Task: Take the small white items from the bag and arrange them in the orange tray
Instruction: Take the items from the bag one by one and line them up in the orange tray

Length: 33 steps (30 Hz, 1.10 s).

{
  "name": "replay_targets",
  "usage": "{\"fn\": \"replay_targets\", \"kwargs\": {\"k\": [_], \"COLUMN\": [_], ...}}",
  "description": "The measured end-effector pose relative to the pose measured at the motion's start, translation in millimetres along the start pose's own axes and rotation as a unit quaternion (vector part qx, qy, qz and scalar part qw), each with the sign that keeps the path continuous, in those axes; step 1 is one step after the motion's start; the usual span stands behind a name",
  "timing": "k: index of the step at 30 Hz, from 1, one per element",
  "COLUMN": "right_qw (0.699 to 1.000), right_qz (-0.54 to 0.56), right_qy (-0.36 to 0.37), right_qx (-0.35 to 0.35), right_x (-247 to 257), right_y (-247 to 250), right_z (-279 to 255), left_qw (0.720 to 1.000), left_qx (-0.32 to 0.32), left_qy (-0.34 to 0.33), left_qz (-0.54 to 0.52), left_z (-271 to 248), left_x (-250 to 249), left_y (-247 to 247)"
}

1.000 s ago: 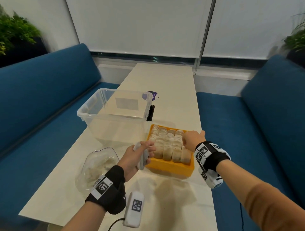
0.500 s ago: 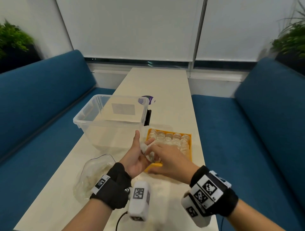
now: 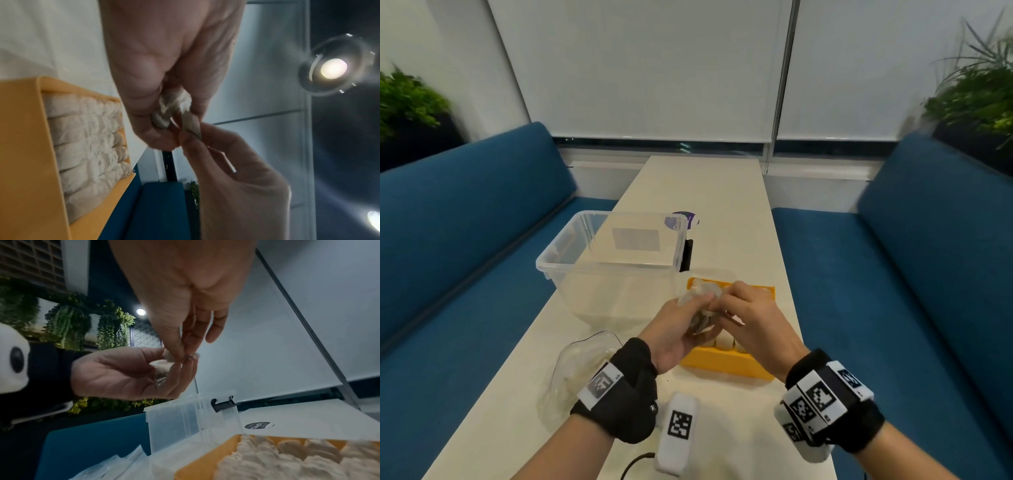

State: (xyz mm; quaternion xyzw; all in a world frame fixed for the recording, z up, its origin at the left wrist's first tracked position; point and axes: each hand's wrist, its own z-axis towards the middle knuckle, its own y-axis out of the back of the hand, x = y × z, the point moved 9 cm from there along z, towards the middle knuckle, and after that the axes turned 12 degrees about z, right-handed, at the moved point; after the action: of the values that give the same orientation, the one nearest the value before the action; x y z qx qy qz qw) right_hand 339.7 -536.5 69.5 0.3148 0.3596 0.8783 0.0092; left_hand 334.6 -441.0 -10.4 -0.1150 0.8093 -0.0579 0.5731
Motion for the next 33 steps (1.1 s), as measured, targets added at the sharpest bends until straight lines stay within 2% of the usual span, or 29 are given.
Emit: {"fn": "replay_targets", "kwargs": {"k": [2, 4, 6, 9, 11, 19, 26, 29, 33], "right_qw": [0.999, 0.994, 0.99, 0.988, 0.987, 0.976, 0.99, 0.993, 0.99], "right_qz": [0.028, 0.059, 0.063, 0.046, 0.046, 0.096, 0.033, 0.006, 0.015], "right_qy": [-0.002, -0.026, -0.058, -0.127, -0.145, -0.161, -0.139, -0.122, -0.138], "right_qx": [-0.022, -0.084, -0.116, -0.078, -0.054, -0.11, -0.019, -0.007, 0.015], "right_x": [3, 4, 5, -1, -3, 2, 21, 26, 22], "right_y": [9, 28, 41, 43, 43, 79, 85, 86, 85], "right_z": [0, 5, 15, 32, 40, 55, 71, 76, 76], "left_qw": [0.997, 0.991, 0.979, 0.959, 0.953, 0.958, 0.954, 0.958, 0.96], "left_qx": [-0.03, -0.047, -0.06, -0.063, -0.071, -0.088, -0.09, -0.077, -0.086], "left_qy": [-0.05, -0.092, -0.138, -0.193, -0.214, -0.217, -0.237, -0.233, -0.223], "left_qz": [0.043, 0.084, 0.141, 0.197, 0.204, 0.165, 0.162, 0.147, 0.145], "left_z": [-2, -5, -10, -19, -21, -20, -14, -12, -10], "left_x": [-14, -27, -39, -53, -59, -70, -83, -83, -79], "left_y": [5, 7, 7, 0, -2, 1, -5, -8, -4]}}
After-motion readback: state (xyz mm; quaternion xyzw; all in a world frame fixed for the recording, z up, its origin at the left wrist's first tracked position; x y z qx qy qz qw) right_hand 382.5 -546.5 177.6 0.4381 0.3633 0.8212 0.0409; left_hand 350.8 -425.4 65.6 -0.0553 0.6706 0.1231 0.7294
